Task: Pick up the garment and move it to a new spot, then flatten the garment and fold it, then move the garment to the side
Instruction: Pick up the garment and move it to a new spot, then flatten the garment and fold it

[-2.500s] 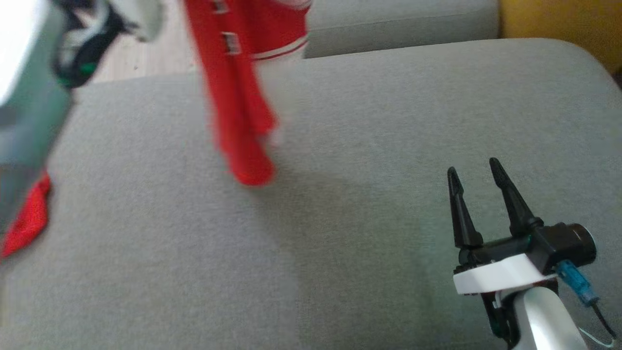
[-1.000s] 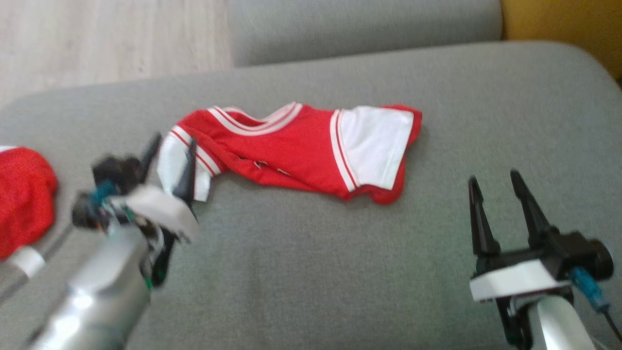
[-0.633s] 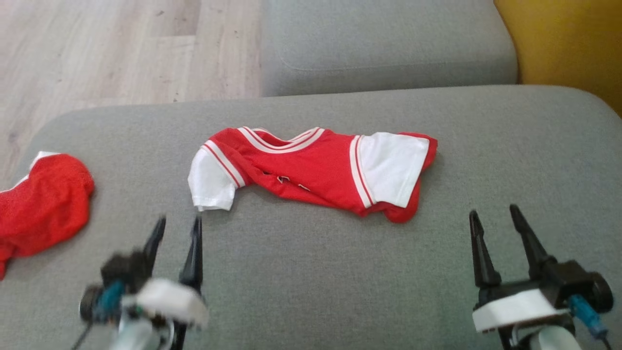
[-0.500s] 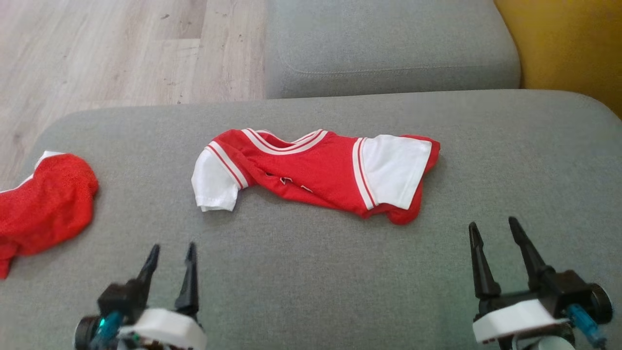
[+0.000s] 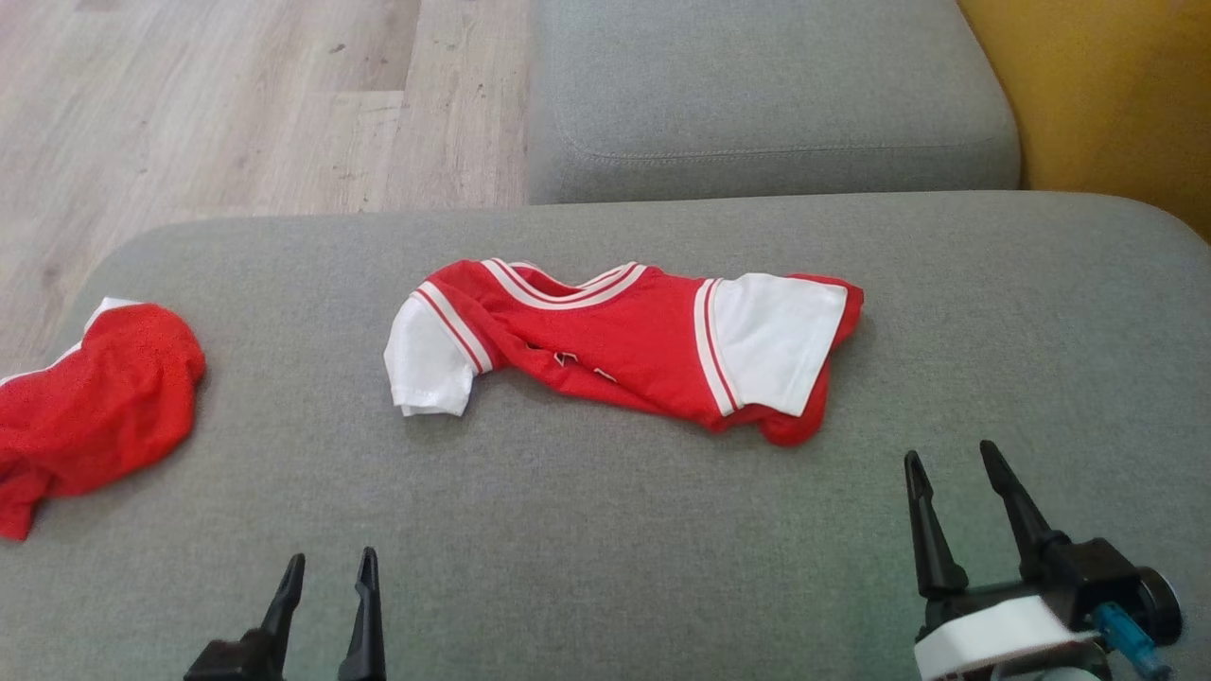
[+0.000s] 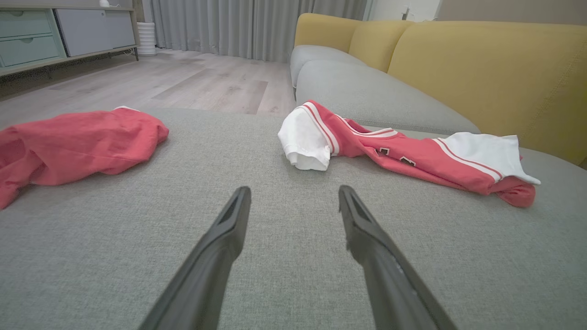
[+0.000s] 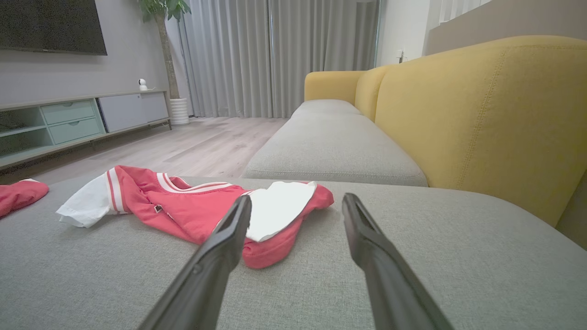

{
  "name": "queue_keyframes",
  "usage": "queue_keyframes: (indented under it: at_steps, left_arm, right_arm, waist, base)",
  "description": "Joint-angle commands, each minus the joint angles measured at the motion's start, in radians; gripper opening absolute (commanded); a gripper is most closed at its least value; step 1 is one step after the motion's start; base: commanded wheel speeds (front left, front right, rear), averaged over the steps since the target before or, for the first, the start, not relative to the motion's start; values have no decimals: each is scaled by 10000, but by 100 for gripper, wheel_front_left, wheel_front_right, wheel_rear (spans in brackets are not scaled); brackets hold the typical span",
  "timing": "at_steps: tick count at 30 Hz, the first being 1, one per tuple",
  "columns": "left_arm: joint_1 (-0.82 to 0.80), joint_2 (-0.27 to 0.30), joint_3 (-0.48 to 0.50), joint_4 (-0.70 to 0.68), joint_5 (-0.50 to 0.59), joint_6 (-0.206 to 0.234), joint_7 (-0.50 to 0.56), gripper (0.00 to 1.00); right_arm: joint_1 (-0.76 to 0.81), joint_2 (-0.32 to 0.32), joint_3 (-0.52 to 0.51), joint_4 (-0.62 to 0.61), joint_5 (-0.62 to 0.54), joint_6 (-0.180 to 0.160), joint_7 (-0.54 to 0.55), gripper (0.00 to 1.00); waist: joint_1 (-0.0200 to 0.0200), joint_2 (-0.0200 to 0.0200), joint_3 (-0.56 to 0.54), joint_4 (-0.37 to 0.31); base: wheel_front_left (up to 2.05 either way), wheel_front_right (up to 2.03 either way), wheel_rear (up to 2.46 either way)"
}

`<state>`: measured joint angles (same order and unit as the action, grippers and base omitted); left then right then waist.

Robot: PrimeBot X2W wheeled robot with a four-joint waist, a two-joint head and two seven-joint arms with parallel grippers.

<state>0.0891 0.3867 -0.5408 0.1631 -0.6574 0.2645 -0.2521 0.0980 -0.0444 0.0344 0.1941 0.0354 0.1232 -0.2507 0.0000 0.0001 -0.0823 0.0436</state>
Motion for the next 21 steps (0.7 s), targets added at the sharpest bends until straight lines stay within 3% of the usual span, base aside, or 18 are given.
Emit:
queue_keyframes:
  at_steps: [1, 21]
  left_arm:
    - [-393, 38, 553, -286, 129, 23, -97, 100]
    - [-327, -94, 710, -200, 263, -53, -97, 100]
  right_arm:
    - [-125, -58, 289, -251, 52, 75, -104, 100]
    - [-151, -58, 277, 116, 132, 75, -108, 100]
  waist:
    - [0, -1, -3, 14]
    - [0, -1, 45, 16]
  base:
    - [0, 0, 0]
    - [0, 0, 0]
